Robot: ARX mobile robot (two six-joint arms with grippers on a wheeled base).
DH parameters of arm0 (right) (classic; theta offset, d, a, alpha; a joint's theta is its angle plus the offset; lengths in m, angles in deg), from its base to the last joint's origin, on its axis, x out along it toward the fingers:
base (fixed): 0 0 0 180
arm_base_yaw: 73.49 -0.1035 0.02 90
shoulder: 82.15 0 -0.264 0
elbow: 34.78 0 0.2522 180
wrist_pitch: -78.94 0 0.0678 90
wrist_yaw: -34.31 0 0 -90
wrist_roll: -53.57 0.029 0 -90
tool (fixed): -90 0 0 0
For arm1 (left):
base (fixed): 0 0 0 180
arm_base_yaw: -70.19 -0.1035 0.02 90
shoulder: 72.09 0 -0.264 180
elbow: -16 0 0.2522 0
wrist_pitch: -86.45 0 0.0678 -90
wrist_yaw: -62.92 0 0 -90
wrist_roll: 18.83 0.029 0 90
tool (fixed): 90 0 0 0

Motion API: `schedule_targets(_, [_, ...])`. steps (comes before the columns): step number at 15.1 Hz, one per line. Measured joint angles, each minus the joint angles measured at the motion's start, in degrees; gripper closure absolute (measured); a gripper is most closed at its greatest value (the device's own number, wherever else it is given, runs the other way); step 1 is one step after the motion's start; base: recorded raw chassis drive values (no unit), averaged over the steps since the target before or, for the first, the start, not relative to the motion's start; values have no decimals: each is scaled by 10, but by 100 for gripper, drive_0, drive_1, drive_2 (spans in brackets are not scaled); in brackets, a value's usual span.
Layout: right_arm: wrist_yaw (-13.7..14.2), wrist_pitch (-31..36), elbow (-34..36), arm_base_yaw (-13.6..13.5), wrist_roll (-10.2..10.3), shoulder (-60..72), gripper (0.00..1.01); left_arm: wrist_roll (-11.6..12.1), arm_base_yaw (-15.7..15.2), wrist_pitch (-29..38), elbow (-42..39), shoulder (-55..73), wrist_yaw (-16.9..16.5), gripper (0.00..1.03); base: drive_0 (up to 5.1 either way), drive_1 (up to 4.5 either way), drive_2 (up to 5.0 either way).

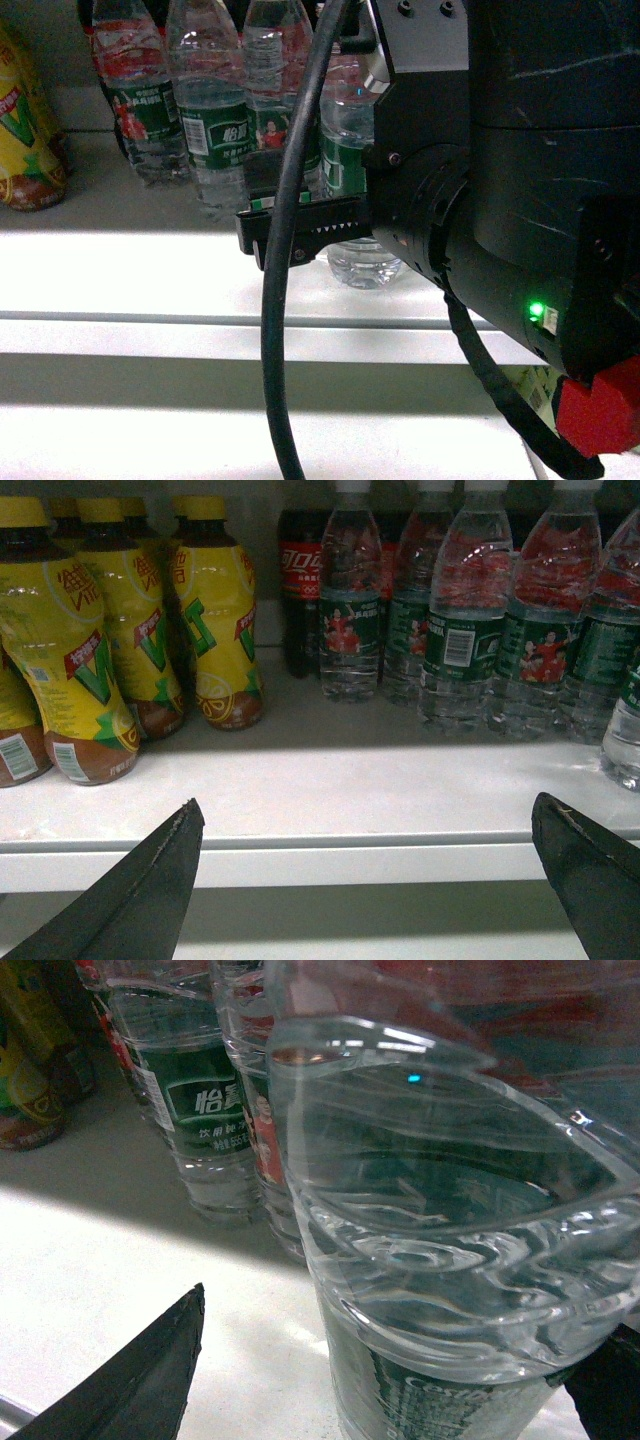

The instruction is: Move water from second to third shelf

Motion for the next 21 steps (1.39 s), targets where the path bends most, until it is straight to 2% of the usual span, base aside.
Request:
schedule_targets(7, [12, 8, -14, 1, 1, 19, 5, 0, 0, 0, 0, 0, 0, 5, 0, 0, 0])
schedule_targets(8, [17, 10, -16, 2, 1, 22, 13, 0, 0, 0, 0, 0, 0, 5, 0, 0, 0])
schedule_targets(9, [21, 15, -19, 8, 2, 28, 40, 0, 0, 0, 0, 0, 0, 5, 0, 0, 0])
schedule_targets(10, [24, 15, -19, 8, 3, 28, 53, 0, 0, 0, 0, 0, 0, 5, 0, 0, 0])
schedule_targets(11, [24, 16, -19, 8, 3, 28, 59, 0, 0, 0, 0, 0, 0, 5, 0, 0, 0])
schedule_targets(16, [15, 16, -10, 13, 5, 19, 61, 0, 0, 0, 0, 0, 0, 5, 0, 0, 0])
schedule_targets(21, [-12, 15, 62, 25, 8, -49, 61, 0, 0, 0, 0, 0, 0, 5, 0, 0, 0])
